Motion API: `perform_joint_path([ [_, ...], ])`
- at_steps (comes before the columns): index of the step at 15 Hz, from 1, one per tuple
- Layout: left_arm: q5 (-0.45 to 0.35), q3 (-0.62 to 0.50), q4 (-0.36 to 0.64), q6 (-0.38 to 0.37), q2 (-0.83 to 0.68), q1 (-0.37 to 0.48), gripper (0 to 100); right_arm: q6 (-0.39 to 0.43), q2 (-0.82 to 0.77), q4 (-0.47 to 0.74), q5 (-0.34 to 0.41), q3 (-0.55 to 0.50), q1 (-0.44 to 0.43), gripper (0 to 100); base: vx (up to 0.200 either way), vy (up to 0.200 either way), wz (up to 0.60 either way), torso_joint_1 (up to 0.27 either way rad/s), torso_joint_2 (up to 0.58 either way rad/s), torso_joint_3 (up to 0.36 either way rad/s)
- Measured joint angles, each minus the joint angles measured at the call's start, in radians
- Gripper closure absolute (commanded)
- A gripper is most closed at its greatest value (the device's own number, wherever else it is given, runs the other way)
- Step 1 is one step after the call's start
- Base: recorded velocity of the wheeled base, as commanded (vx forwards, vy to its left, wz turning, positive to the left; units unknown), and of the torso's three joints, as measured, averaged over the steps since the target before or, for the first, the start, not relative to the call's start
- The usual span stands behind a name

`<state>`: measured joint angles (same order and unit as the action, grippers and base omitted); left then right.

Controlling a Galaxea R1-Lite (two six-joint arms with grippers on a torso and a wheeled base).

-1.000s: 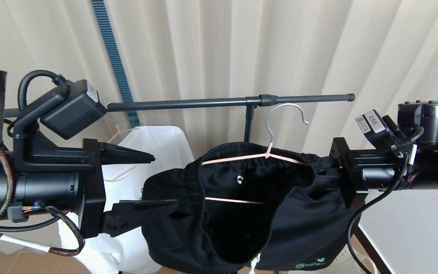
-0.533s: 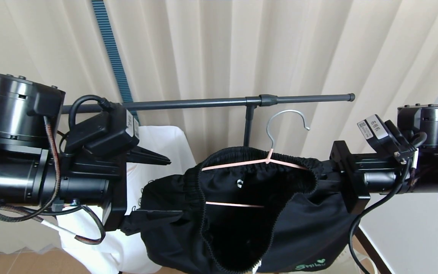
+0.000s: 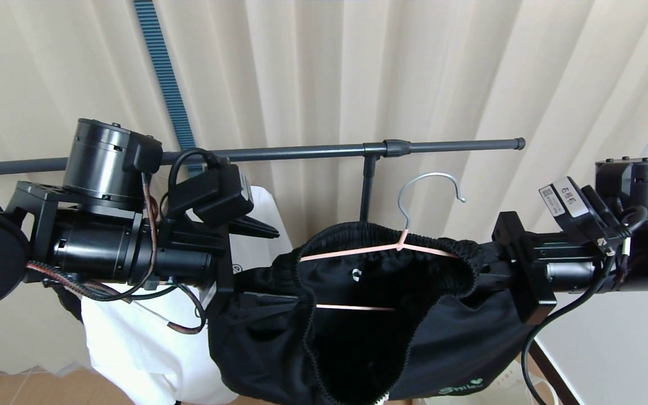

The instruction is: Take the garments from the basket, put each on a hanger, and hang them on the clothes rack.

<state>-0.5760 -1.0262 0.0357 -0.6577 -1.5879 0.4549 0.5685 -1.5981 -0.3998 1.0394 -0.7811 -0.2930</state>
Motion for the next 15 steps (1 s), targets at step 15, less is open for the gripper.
perform_joint_path([
  [15, -0.086, -0.041, -0.001, 0.019, -0.085, 0.062, 0, 0.0, 0.037, -0.002, 0.012, 0.024, -0.036, 100, 0.0, 0.0, 0.0, 0.0, 0.0, 0.0],
])
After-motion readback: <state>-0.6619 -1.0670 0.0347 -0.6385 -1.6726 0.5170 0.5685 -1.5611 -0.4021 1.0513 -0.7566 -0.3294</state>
